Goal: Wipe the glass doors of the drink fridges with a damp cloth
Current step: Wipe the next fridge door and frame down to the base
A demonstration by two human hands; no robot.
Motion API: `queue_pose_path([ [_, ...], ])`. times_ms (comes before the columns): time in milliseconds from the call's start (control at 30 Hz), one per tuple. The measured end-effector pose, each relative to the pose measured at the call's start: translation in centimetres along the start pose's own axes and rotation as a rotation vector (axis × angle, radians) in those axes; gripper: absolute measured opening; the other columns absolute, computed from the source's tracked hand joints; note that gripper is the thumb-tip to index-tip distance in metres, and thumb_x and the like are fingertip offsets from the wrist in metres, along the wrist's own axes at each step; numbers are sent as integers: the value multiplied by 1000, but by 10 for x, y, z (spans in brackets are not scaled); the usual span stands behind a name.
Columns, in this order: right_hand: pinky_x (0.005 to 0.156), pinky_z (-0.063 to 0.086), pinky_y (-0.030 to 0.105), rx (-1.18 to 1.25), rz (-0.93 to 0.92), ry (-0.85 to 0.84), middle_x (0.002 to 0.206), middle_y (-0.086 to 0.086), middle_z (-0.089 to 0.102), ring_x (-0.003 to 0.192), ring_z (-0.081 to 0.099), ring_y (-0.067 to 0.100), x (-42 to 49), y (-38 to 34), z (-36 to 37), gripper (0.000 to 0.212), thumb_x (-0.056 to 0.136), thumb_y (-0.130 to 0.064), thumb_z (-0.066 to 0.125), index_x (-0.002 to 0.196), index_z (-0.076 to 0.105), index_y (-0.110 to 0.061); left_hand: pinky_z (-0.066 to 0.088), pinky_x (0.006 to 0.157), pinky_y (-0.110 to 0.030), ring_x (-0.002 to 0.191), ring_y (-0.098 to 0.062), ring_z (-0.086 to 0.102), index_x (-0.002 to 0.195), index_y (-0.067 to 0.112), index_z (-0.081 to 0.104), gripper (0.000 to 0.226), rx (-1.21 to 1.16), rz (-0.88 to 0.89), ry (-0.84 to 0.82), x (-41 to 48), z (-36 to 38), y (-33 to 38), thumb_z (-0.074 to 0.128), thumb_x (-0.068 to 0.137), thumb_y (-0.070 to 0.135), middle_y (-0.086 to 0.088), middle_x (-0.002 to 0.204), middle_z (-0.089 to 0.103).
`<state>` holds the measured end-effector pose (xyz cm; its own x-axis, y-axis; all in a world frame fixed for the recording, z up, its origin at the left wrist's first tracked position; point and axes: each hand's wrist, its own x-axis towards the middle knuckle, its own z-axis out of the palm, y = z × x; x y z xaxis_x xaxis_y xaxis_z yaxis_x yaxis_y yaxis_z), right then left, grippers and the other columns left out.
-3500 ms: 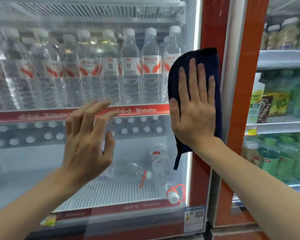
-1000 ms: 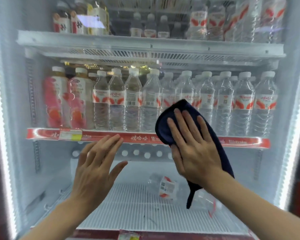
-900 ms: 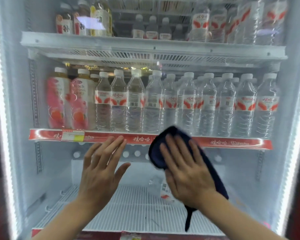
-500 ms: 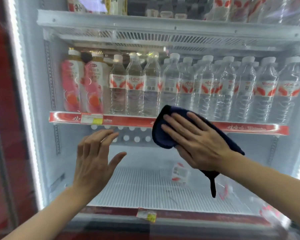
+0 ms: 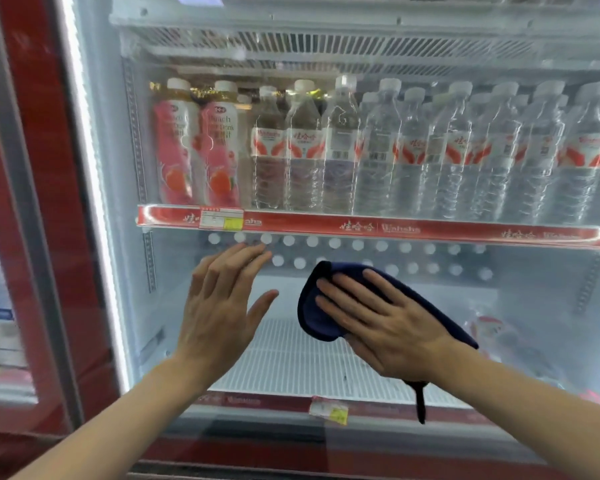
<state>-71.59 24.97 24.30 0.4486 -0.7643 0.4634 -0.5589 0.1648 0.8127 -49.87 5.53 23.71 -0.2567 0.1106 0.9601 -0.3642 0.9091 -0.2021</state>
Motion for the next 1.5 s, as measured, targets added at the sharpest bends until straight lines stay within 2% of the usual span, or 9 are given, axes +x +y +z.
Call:
queue_pose_path([
  [100,131,6,46,4,-13,3,172,10,13,160,10,26,24,40,-16,61,110,-35,33,164,19,-11,33,102,-36,119,-29,47,133,9,50,53,16,-151,62,-11,-8,-16,58,95,45,-9,131,48],
  [200,130,9,49,35,262,139,171,13,15,159,13,29,68,63,-32,60,108,-31,34,163,23,-8,33,96,-39,112,-31,45,129,10,50,58,30,-308,68,-18,-6,-31,56,91,54,-10,125,45],
  [333,129,10,55,80,445,200,170,17,16,159,13,34,101,30,-30,62,107,-31,36,162,24,-4,34,93,-39,111,-29,44,131,14,49,55,28,-242,45,-20,1,-38,54,93,54,-8,124,44],
  [567,130,8,52,14,147,81,171,14,16,159,14,32,73,-40,-2,64,107,-34,38,163,22,-7,37,97,-38,115,-24,46,139,20,47,46,-42,-187,-36,-17,-14,-43,56,97,36,-2,130,46],
  [733,131,5,46,-34,-128,-17,172,9,13,160,10,26,86,5,-18,64,109,-37,37,165,17,-12,36,99,-35,115,-24,52,142,19,52,45,-39,-89,-84,-32,-25,-61,56,98,32,-2,134,52],
  [1000,129,12,55,45,438,212,170,16,17,158,15,34,143,-9,-28,63,107,-33,36,162,25,-6,32,117,-47,138,-26,45,145,9,47,60,32,-170,-7,-52,-23,-80,59,97,43,-5,145,49],
  [1200,129,10,50,-25,-36,12,173,11,12,160,11,30,111,-77,1,66,108,-40,36,164,18,-9,31,117,-44,137,-24,44,147,13,44,56,50,-113,-62,-49,-32,-87,56,99,39,-2,147,46],
  [1300,130,6,47,-57,-179,-53,173,10,7,160,6,27,114,-58,-5,67,110,-42,34,165,12,-11,27,115,-29,129,-23,47,144,10,47,53,-1,-136,-58,-52,-42,-96,56,98,36,-4,143,47],
  [1500,130,8,50,9,99,112,171,15,12,159,11,31,186,-6,-36,63,108,-33,34,163,20,-6,16,114,-17,116,-26,43,131,8,46,60,-30,-442,13,-67,-57,-124,53,91,52,-7,129,40],
])
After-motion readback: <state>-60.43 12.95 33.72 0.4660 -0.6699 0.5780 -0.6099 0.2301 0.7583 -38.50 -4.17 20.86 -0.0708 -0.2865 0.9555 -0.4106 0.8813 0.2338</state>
